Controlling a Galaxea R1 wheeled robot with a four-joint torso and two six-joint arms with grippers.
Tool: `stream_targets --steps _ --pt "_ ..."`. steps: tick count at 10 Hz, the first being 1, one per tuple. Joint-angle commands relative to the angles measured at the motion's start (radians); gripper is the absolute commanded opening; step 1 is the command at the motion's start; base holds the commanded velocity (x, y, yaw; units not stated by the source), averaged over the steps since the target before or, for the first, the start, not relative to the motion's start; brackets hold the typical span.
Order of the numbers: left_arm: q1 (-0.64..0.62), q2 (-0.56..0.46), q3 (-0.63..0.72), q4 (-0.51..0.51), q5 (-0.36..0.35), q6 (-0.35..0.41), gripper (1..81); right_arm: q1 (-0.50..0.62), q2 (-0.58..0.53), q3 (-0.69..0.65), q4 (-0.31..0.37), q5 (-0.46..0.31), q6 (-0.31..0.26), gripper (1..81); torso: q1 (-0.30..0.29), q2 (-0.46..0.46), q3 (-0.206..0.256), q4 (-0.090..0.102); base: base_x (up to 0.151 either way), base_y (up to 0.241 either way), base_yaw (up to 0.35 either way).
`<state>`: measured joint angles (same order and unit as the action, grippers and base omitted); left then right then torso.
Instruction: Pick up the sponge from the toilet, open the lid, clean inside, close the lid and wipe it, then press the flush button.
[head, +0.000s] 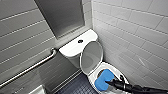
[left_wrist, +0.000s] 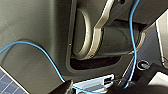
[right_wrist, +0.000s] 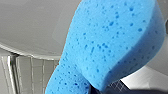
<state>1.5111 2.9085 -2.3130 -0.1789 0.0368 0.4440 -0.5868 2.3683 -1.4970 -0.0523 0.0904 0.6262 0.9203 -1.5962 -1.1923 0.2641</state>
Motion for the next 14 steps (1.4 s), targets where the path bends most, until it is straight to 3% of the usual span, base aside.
stream_targets --steps 1,4,8,12,14 --pt "0.028 -0.018 0.014 -0.001 0.100 0.004 81.1 0.175 0.293 -0.347 0.041 -0.087 0.009 1.0 0.000 0.000 0.000 0.000 0.000 0.000 0.000" --pt "0.028 -0.020 0.014 -0.004 0.100 0.002 81.1 0.181 0.468 -0.638 0.092 -0.089 0.013 1.0 0.000 0.000 0.000 0.000 0.000 0.000 0.000" --pt "0.028 -0.021 0.014 -0.004 0.100 0.002 81.1 0.129 0.571 -0.758 0.069 -0.089 0.012 1.0 0.000 0.000 0.000 0.000 0.000 0.000 0.000" --pt "0.028 -0.024 0.014 -0.004 0.100 0.002 81.1 0.015 0.496 -0.644 0.028 -0.075 0.009 1.0 0.000 0.000 0.000 0.000 0.000 0.000 0.000" --pt "0.028 -0.021 0.014 -0.001 0.100 0.002 81.1 -0.031 0.391 -0.499 0.012 -0.070 0.007 1.0 0.000 0.000 0.000 0.000 0.000 0.000 0.000"
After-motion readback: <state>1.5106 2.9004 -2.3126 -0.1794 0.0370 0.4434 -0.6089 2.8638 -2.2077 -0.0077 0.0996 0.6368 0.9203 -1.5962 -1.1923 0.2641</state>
